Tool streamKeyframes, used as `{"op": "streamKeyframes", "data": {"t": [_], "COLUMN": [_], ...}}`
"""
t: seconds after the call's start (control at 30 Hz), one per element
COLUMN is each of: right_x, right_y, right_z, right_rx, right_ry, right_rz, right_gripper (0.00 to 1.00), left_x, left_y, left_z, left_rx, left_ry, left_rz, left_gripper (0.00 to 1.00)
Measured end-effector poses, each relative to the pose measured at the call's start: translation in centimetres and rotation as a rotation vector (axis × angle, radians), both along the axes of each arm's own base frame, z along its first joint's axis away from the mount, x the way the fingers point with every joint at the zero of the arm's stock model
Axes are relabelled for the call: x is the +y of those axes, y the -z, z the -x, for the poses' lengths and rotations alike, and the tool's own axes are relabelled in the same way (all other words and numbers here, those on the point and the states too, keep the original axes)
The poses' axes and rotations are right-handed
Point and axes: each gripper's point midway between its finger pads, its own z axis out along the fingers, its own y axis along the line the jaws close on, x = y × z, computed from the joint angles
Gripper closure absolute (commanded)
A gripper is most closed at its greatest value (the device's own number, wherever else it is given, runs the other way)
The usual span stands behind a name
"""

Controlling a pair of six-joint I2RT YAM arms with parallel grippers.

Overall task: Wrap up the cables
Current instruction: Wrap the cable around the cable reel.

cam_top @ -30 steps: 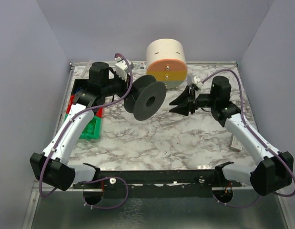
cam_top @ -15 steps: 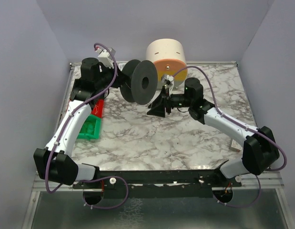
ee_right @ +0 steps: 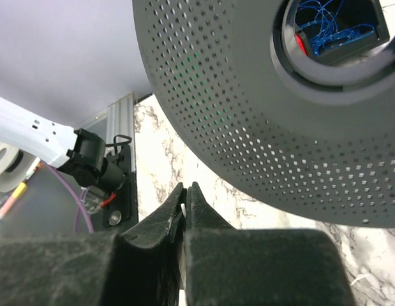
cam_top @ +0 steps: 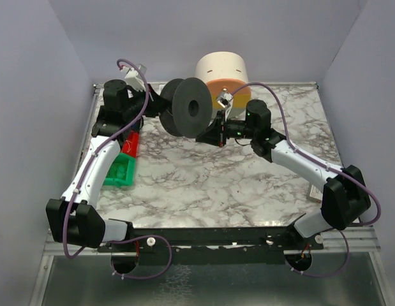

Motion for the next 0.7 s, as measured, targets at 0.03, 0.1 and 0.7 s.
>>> {"op": "streamKeyframes", "data": {"t": [0.03, 0.1, 0.7], "right_x": [0.0, -0.2, -3.1], "right_y": [0.0, 0.1, 0.9], "right_z": [0.0, -0.2, -1.8], "right_rx": [0.004, 0.014, 0.166], "right_ry": [0.002, 0.010, 0.065], "right_rz": [-0.003, -0.008, -0.079], "right_gripper": [0.99, 1.00, 0.99], "left_x": [0.1, 0.3, -0.6], "left_y": [-0.1, -0.5, -2.0], "left_z": [0.0, 0.0, 1.3], "left_rx": [0.001, -0.001, 0.020], "left_ry": [0.002, 0.006, 0.130], "left_rz": [0.014, 0.048, 0.299], "left_gripper": [1.00, 1.00, 1.00]}}
